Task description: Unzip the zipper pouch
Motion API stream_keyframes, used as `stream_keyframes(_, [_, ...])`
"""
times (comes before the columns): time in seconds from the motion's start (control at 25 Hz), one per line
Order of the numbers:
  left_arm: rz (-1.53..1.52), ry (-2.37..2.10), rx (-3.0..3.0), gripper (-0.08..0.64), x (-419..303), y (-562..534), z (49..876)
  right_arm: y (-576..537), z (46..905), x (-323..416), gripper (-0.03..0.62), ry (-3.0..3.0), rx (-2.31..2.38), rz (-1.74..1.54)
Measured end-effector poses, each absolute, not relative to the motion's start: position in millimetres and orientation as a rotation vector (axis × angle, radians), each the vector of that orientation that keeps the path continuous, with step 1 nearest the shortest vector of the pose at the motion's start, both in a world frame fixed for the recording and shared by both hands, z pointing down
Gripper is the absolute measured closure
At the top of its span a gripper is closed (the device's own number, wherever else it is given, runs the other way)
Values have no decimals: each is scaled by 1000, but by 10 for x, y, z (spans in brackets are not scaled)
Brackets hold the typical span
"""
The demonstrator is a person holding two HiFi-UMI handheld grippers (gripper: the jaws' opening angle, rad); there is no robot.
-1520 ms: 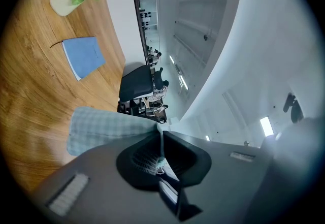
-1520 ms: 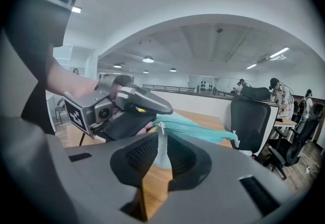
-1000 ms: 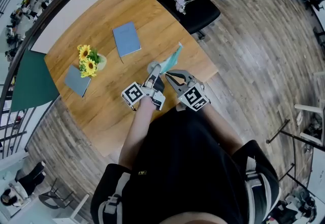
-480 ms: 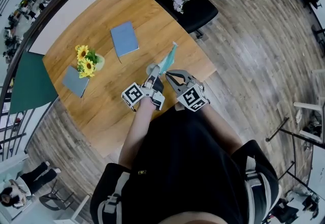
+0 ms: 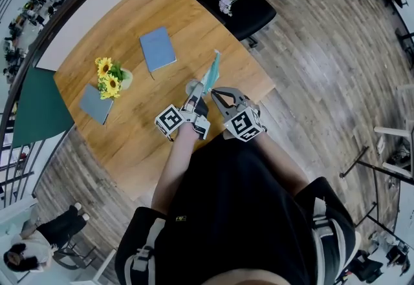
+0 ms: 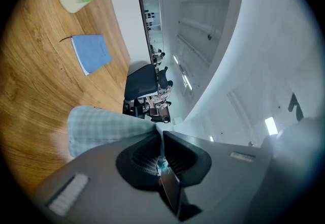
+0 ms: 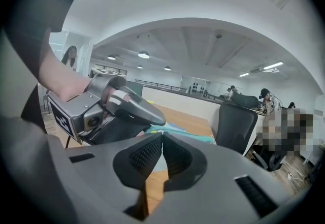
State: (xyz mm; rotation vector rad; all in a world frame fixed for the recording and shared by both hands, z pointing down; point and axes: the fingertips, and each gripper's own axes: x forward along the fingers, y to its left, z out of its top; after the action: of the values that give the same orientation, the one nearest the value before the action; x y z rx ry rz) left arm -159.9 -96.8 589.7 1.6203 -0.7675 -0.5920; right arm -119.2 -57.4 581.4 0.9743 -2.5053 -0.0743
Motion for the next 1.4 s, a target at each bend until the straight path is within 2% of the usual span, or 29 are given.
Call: stream_keyframes(1.4, [-553,-721,1667,548,-1370,-848,5748,-692,5795,-922,584,-2468,1069,2])
